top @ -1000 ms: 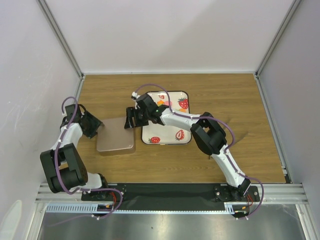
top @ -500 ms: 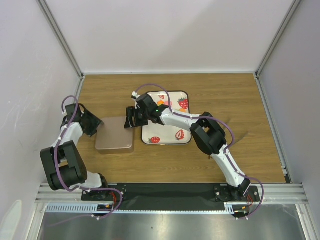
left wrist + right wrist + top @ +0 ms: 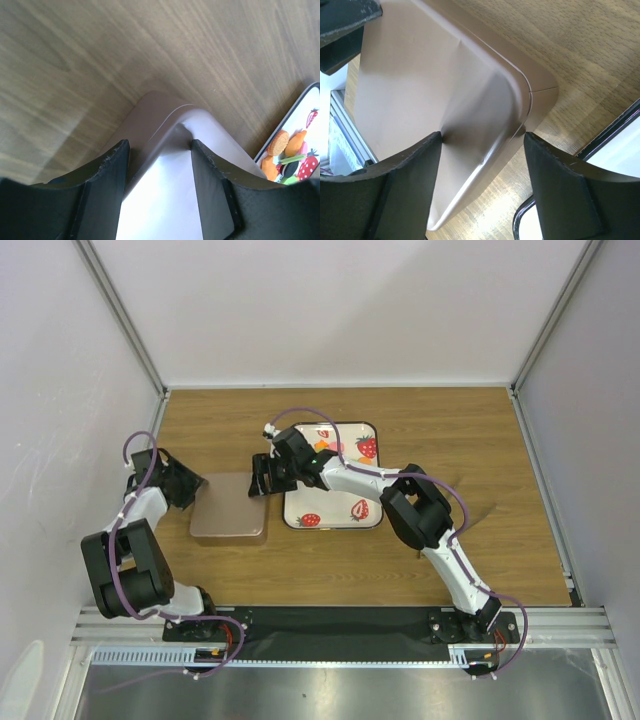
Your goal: Pack the cookies
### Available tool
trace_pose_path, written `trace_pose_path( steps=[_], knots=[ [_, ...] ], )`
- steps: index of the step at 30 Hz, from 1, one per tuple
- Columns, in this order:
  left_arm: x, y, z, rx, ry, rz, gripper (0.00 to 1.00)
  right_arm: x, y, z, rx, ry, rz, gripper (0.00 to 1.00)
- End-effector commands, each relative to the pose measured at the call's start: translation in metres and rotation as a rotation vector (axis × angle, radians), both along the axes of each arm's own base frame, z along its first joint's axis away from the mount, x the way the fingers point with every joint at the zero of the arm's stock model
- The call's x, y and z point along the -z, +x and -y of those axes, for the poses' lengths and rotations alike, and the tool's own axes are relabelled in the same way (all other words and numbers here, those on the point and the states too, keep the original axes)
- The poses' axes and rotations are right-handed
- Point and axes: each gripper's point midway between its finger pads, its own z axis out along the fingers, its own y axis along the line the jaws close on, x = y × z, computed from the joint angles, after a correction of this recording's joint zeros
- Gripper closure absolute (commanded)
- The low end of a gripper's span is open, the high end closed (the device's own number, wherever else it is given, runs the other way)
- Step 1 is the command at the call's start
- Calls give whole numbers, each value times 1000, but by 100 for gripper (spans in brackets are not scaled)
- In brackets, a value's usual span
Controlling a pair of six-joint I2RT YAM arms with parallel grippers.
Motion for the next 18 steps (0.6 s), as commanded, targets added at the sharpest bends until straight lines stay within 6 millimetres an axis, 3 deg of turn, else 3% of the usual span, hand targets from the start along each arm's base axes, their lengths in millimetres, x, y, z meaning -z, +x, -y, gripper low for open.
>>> trace_pose_path(
  steps=[1, 10, 18],
  knots=[
    [54, -45, 7, -28, -17, -220, 44, -2, -11, 1, -37, -18, 12, 26],
    [51, -46, 6, -25, -9, -219, 43, -19, 6, 7, -17, 21, 23, 21],
    [45, -46, 1, -25, 20, -217, 40, -36, 27, 13, 30, 107, -5, 22]
  ],
)
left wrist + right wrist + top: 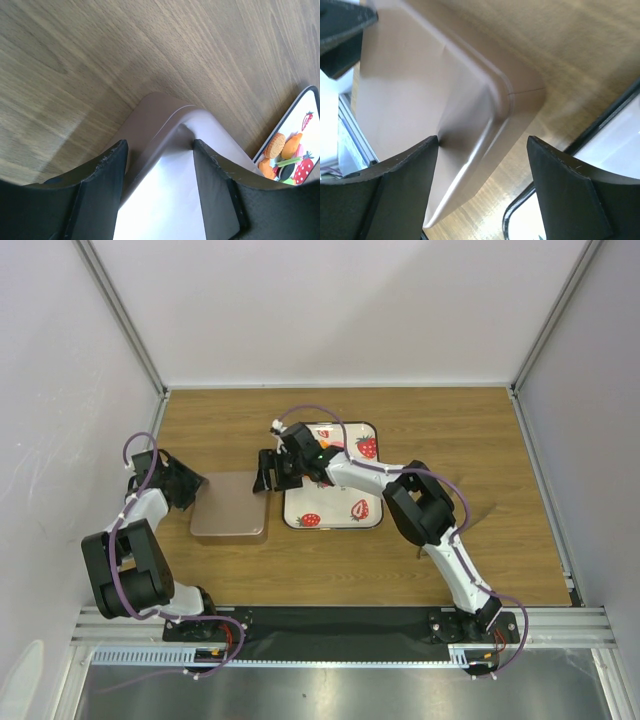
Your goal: Pack the cookies
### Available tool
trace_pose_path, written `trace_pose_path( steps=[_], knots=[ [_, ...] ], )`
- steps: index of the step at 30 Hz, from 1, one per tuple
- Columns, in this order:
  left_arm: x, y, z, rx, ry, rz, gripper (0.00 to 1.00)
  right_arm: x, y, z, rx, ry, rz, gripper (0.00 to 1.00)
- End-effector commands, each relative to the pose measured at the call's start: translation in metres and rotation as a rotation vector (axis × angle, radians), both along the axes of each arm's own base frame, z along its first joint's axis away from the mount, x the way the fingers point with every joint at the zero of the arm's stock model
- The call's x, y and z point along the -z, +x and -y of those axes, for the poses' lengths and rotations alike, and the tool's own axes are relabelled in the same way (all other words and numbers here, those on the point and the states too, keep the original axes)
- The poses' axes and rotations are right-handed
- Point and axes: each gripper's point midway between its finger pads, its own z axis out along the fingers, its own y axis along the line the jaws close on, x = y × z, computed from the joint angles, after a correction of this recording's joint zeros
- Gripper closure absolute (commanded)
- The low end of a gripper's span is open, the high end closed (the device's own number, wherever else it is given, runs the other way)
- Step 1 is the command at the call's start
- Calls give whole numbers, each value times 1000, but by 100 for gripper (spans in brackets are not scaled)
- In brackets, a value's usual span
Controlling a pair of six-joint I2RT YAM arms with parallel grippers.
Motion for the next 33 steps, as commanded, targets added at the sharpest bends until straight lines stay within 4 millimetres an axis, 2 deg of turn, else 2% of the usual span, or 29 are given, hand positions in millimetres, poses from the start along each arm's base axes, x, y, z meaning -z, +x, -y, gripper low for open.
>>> trace_pose_path(
  steps=[1, 5, 9, 15, 16, 21, 28, 31, 33],
  knots=[
    [43, -49, 1, -11, 28, -243, 40, -41, 19, 0, 31, 107, 26, 23],
    [43, -49, 0, -1, 36, -249, 39, -51, 34, 0, 62, 148, 38, 23],
    [42, -47, -2, 5, 42, -258, 39, -40, 35, -6, 51, 137, 14, 27],
    [44, -44, -3, 12, 43, -268, 39, -31, 29, -14, 36, 132, 3, 29],
    [45, -44, -3, 15, 43, -273, 39, -24, 28, -14, 40, 122, -9, 29],
    [42, -41, -4, 15, 47, -268, 39, -10, 25, -13, 51, 103, -40, 41],
    [46, -39, 0, 32, 45, -274, 39, 7, 20, -9, 72, 94, -92, 51],
    [45, -39, 2, 34, 47, -270, 38, 9, 20, -6, 70, 91, -90, 47],
    [46, -41, 3, 30, 42, -270, 38, 4, 22, -5, 72, 92, -84, 49]
  ],
)
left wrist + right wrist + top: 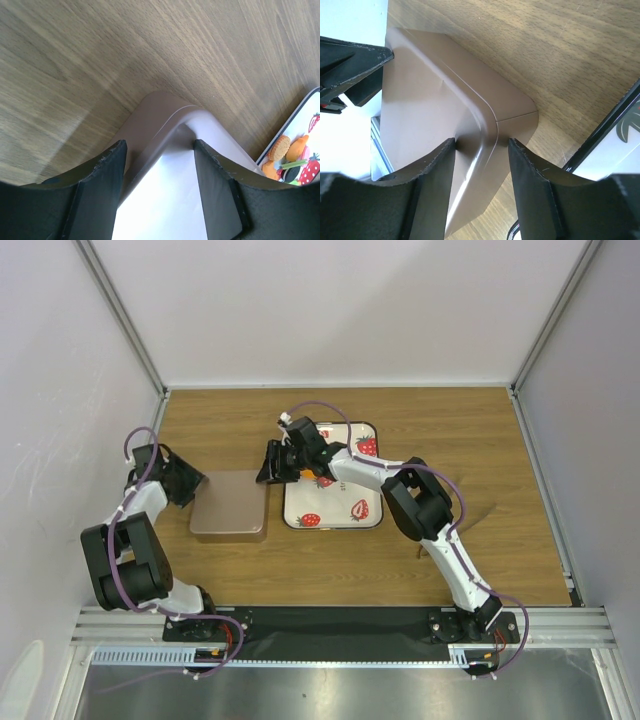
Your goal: Pack the cookies
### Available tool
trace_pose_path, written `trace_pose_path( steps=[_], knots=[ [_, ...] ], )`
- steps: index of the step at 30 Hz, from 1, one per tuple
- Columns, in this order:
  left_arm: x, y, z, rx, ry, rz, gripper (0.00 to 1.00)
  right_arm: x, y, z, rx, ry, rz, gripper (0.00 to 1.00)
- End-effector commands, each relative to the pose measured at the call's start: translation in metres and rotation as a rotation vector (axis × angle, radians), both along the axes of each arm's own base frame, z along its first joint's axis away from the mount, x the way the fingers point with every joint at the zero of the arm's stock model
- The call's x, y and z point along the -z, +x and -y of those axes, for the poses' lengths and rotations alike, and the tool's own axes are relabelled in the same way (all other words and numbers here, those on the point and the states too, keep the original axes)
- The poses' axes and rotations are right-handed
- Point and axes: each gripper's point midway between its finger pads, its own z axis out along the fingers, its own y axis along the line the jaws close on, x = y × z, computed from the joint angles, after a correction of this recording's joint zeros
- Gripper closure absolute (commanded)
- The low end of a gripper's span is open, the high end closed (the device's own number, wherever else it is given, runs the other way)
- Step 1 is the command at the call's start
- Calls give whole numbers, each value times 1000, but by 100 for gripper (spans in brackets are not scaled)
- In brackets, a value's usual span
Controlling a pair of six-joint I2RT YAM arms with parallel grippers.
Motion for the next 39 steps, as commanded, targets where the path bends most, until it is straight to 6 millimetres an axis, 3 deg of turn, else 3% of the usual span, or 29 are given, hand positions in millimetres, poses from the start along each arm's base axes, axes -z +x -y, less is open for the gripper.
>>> trace_pose_path(
  steps=[1, 7, 12, 16, 21, 27, 39],
  knots=[
    [47, -48, 6, 6, 24, -233, 39, 9, 0, 2, -1, -16, 0, 49],
    [57, -58, 10, -56, -11, -247, 40, 1, -3, 1, -23, -28, 19, 50],
    [65, -65, 17, -96, -60, -264, 41, 3, -7, 1, -56, -53, 37, 38],
    [65, -71, 20, -107, -66, -258, 39, -2, -8, -9, -101, -63, 58, 37],
    [50, -74, 15, -100, -25, -230, 35, -2, -20, -17, -146, -65, 71, 32],
    [27, -71, 4, -89, 54, -199, 27, -7, -20, -24, -164, -68, 92, 27],
    [-21, -38, -20, -98, 140, -113, 26, -13, -21, -21, -184, -61, 122, 22]
  ],
)
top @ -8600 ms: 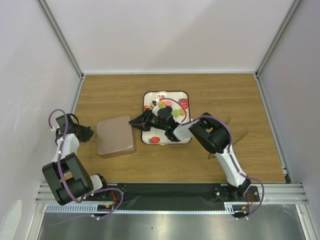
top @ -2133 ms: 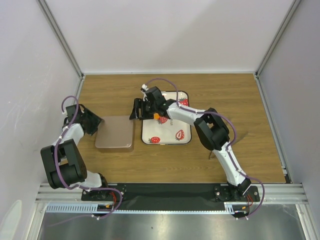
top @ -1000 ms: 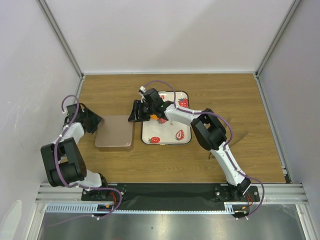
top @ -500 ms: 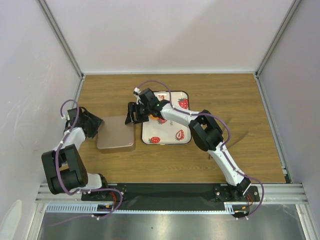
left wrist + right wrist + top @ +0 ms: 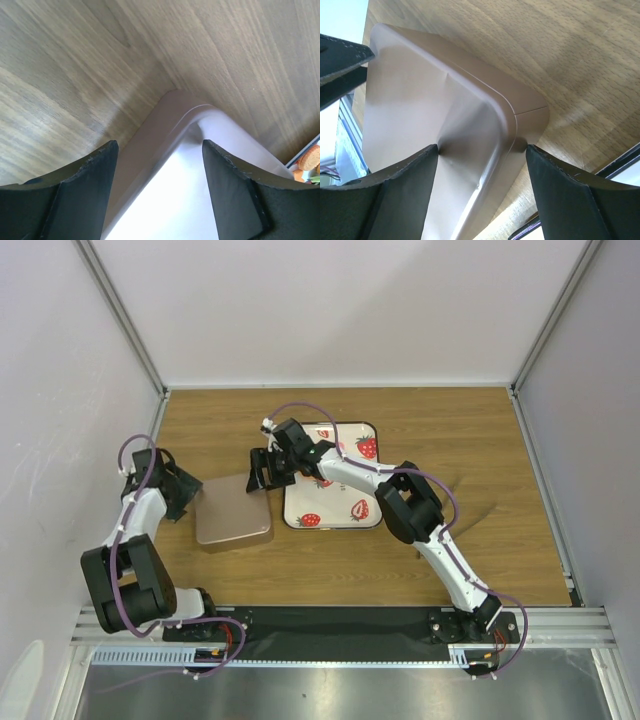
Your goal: Pack the cookies
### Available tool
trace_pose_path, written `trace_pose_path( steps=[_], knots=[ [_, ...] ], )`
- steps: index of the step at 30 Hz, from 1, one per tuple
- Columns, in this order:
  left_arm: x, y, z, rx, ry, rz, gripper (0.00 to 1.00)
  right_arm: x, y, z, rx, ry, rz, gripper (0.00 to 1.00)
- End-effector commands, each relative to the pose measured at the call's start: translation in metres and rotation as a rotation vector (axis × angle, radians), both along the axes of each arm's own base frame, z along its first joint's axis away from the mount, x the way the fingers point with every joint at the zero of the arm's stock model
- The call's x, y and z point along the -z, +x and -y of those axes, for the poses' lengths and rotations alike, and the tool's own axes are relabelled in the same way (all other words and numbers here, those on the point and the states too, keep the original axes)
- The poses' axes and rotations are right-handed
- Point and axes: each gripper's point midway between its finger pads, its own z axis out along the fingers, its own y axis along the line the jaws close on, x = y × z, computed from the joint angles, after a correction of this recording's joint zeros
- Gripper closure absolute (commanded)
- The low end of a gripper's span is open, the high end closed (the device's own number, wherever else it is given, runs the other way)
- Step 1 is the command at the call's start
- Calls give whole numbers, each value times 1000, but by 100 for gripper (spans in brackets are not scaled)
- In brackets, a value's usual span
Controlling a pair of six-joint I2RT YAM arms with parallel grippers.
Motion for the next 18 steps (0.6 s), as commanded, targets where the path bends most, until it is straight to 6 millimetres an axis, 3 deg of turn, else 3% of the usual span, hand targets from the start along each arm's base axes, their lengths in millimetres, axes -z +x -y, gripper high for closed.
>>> trace_pose_path(
  steps=[1, 7, 11, 14, 18],
  knots=[
    [-16, 7, -8, 23, 49, 1, 26, -20, -1, -7, -39, 43, 46, 22],
    [-49, 30, -13, 48, 77, 86, 27, -47, 9, -6, -33, 83, 118, 16],
    [-89, 49, -8, 104, 94, 194, 28, -72, 26, 3, -2, 118, 158, 15],
    [-118, 56, 6, 165, 127, 262, 29, -96, 41, 20, 48, 150, 189, 14],
    [-158, 52, 33, 262, 184, 369, 28, -147, 56, 60, 156, 174, 288, 12]
  ],
)
